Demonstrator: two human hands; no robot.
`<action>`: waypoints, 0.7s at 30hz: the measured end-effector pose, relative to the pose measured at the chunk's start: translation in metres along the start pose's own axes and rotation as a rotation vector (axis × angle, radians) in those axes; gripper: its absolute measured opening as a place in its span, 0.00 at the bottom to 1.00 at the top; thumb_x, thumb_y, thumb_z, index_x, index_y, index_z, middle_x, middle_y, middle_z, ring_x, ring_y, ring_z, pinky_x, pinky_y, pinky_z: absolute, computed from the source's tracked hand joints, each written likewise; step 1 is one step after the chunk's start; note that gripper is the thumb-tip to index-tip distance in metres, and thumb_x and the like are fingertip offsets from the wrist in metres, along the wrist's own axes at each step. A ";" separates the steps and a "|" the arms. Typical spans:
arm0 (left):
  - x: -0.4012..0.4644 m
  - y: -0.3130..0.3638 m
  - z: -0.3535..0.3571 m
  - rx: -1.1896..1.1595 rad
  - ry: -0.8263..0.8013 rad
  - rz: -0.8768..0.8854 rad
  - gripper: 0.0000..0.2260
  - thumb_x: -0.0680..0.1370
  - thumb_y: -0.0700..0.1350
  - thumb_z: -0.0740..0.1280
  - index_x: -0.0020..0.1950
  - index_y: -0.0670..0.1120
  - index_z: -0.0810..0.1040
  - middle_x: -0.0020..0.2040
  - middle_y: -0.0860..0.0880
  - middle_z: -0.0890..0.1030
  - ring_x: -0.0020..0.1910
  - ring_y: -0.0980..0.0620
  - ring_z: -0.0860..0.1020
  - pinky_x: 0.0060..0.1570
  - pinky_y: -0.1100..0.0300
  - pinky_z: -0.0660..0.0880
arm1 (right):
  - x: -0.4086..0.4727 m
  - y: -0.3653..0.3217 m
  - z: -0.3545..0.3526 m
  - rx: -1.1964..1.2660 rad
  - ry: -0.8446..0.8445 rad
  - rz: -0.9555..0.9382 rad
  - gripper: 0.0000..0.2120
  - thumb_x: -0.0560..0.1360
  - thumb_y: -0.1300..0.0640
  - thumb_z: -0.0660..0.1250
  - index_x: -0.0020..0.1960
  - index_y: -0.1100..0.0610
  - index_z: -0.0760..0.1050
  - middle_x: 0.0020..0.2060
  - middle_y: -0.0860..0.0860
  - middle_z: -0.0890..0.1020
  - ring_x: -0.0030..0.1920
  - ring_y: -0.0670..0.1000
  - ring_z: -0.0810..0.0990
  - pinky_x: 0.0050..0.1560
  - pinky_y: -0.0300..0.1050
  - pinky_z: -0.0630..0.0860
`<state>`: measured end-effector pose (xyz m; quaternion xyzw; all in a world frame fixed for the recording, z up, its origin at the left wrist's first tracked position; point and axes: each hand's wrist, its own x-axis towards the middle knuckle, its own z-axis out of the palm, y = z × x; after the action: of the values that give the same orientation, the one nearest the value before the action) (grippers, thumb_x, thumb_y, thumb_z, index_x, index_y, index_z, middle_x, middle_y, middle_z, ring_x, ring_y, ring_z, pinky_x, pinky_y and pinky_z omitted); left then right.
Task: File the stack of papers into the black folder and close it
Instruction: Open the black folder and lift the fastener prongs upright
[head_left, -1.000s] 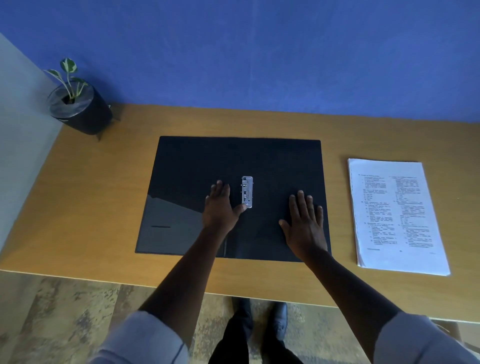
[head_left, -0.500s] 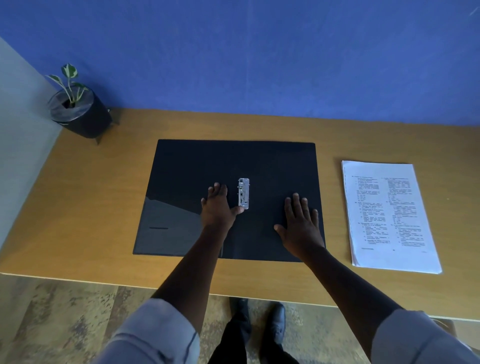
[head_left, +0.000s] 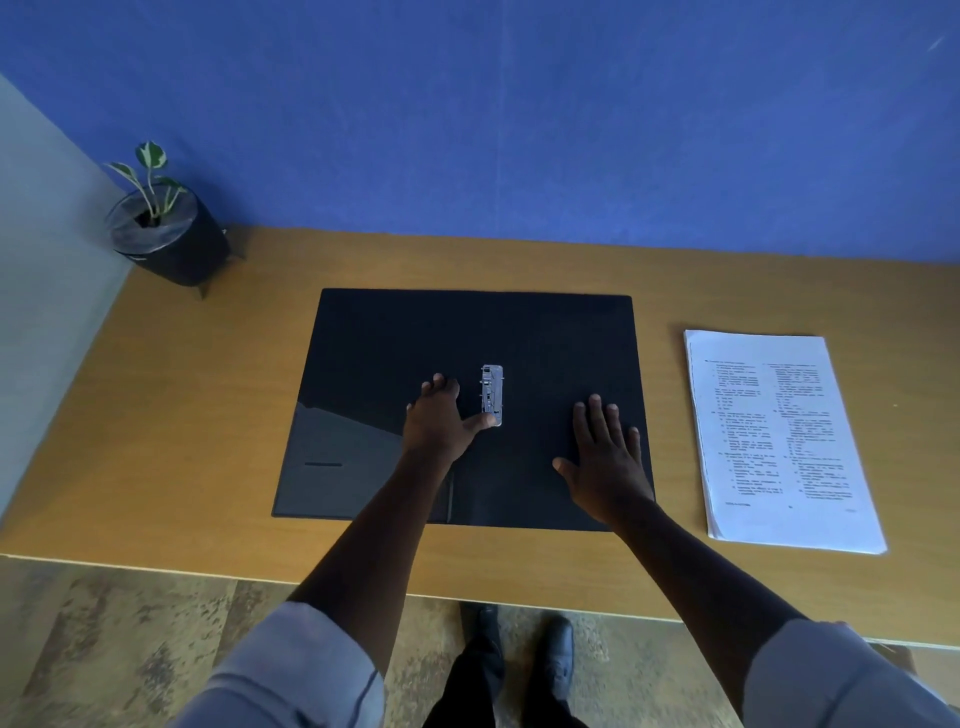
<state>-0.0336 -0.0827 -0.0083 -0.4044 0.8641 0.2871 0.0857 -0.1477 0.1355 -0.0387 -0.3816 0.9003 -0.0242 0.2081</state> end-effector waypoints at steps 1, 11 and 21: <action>0.001 -0.001 -0.005 -0.035 -0.012 0.000 0.37 0.74 0.62 0.70 0.76 0.45 0.65 0.79 0.43 0.62 0.77 0.44 0.61 0.71 0.47 0.64 | 0.000 0.000 0.000 0.002 0.004 0.000 0.40 0.82 0.40 0.56 0.82 0.56 0.38 0.81 0.56 0.39 0.81 0.60 0.37 0.79 0.63 0.45; 0.020 0.009 -0.033 -0.229 0.079 0.174 0.18 0.76 0.59 0.67 0.64 0.55 0.80 0.63 0.55 0.82 0.64 0.53 0.78 0.63 0.54 0.75 | 0.000 -0.003 -0.001 -0.002 -0.003 0.005 0.40 0.82 0.40 0.56 0.82 0.56 0.38 0.81 0.56 0.39 0.80 0.60 0.37 0.78 0.62 0.44; 0.063 0.021 -0.045 -0.172 0.131 0.214 0.07 0.78 0.51 0.65 0.48 0.54 0.83 0.47 0.57 0.85 0.46 0.55 0.81 0.46 0.57 0.78 | 0.001 -0.002 0.002 -0.013 0.010 0.000 0.40 0.82 0.41 0.57 0.82 0.57 0.39 0.81 0.57 0.41 0.81 0.60 0.39 0.79 0.62 0.45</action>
<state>-0.0871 -0.1385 0.0134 -0.3335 0.8782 0.3407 -0.0369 -0.1464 0.1339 -0.0401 -0.3828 0.9014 -0.0202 0.2013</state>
